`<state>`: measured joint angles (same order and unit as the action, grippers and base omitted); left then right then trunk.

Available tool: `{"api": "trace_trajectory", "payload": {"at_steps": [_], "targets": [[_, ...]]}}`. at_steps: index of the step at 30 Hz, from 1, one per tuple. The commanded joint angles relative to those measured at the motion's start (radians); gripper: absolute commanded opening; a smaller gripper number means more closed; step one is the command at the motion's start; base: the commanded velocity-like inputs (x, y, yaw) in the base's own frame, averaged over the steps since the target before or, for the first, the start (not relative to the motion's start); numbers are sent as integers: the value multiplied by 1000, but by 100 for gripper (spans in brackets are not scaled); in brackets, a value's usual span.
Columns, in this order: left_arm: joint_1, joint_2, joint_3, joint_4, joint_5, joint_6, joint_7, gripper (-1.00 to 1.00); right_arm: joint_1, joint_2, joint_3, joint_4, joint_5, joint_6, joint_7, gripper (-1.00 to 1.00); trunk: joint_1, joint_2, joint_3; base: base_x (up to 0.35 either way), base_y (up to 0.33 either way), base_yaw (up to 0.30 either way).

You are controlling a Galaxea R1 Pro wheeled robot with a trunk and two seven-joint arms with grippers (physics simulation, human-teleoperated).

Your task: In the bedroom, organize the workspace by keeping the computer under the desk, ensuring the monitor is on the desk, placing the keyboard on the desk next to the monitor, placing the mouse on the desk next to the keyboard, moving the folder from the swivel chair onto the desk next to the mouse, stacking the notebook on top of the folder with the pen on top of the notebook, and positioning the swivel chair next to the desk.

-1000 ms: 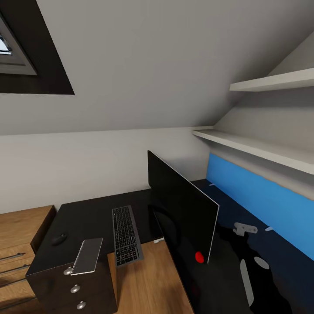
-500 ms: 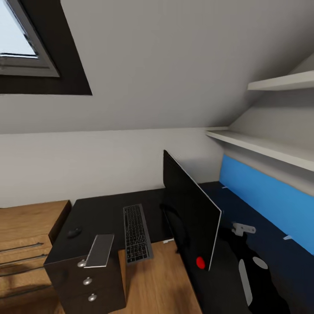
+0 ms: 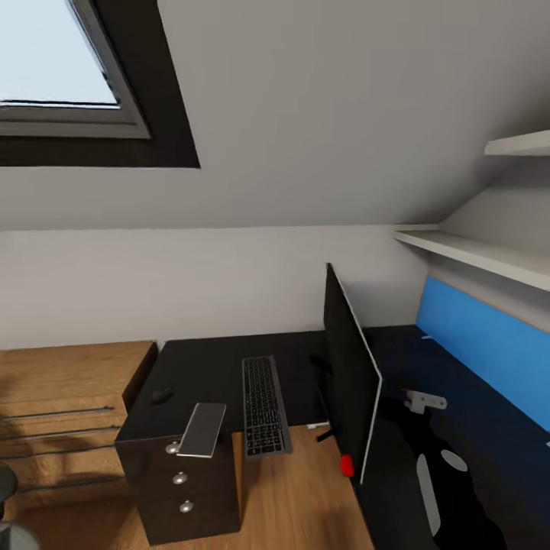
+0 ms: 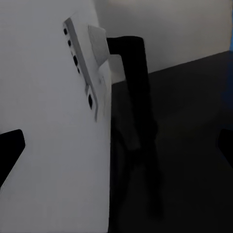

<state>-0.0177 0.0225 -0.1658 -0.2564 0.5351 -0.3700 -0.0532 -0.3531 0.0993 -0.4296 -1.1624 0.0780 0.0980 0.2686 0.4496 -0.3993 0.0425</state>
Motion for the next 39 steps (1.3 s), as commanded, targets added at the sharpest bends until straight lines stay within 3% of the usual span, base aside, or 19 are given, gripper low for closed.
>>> {"api": "trace_trajectory", "payload": {"at_steps": [1, 9, 26, 39], "targets": [[-1, 0, -6, 2, 11, -4, -5, 100, -1, 2, -4, -2, 8, 5, 9, 100, 0, -1, 0, 0, 0, 238], [-1, 0, -5, 2, 11, -4, -4, 100, 0, 5, -5, -2, 8, 5, 10, 100, 0, -1, 0, 0, 0, 216], [-1, 1, -4, 2, 11, -4, -4, 100, 0, 5, -5, -2, 6, 6, 9, 100, 0, -1, 0, 0, 0, 31], [-1, 1, -3, 2, 11, -3, -4, 100, -1, 5, -6, -2, 6, 6, 9, 100, 0, -1, 0, 0, 0, 217]]}}
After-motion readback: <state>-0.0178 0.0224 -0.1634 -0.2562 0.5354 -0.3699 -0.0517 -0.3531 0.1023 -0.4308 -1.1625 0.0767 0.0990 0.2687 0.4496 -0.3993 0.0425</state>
